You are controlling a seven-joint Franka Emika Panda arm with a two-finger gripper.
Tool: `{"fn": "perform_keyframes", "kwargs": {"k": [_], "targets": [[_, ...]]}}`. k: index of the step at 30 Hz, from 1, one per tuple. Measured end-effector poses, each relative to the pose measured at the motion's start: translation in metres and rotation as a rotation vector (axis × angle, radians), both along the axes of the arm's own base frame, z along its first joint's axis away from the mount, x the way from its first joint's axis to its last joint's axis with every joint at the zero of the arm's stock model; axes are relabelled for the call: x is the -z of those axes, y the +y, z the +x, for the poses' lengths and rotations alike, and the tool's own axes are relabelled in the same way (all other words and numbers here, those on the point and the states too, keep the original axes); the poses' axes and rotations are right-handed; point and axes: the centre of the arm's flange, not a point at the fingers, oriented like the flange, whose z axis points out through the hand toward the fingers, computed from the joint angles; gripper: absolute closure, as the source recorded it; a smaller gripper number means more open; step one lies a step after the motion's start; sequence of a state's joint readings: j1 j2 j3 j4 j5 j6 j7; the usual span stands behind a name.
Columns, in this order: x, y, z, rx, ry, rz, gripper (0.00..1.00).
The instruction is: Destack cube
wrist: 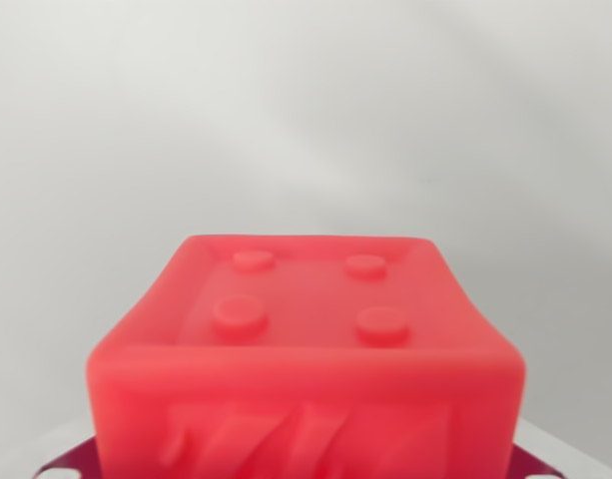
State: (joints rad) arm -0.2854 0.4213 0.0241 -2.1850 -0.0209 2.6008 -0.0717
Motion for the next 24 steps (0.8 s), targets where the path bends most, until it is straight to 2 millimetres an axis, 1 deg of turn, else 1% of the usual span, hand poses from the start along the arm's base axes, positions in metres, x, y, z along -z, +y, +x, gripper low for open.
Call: {"fn": "perform_keyframes", "kwargs": {"k": [24], "targets": [[0.005, -0.043, -0.008, -0.055, -0.001, 0.001, 1.00]]}}
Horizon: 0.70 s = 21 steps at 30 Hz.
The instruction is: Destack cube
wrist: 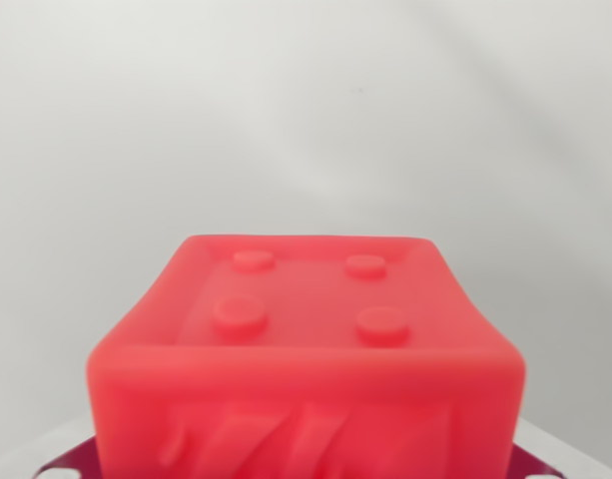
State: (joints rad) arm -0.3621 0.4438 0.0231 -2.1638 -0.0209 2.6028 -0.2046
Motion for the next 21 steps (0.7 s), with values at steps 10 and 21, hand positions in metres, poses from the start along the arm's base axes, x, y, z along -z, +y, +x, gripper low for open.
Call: {"fn": "perform_keyframes", "kwargs": {"k": [10, 21], "targets": [[0.002, -0.016, -0.003, -0.021, -0.001, 0.000, 1.00], [0.033, -0.019, -0.004, -0.022, 0.003, 0.004, 1.00]]}}
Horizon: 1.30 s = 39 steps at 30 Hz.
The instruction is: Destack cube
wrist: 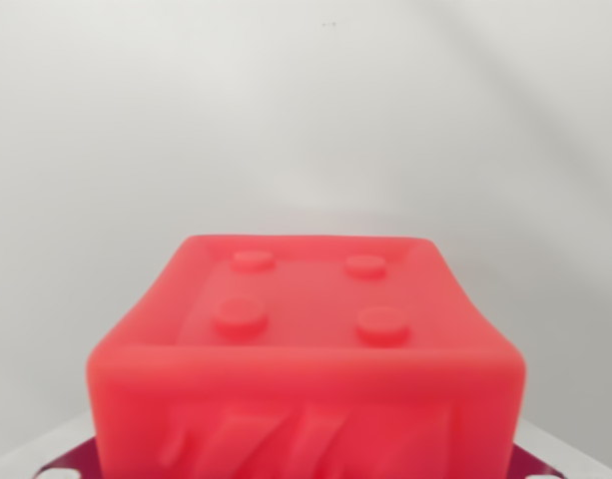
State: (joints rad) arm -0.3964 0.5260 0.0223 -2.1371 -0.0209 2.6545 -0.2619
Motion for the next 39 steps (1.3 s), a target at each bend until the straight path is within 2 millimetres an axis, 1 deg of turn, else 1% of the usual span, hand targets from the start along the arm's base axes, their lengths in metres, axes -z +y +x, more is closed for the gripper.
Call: {"fn": "perform_keyframes", "kwargs": {"k": [14, 25, 26, 39], "targets": [[0.030, 0.000, 0.000, 0.001, -0.003, 0.001, 1.00], [0.039, 0.000, 0.000, 0.000, -0.003, 0.000, 1.00], [0.040, 0.000, 0.000, 0.000, -0.003, 0.000, 0.00], [0.039, 0.000, 0.001, 0.000, -0.004, 0.000, 0.00]]}}
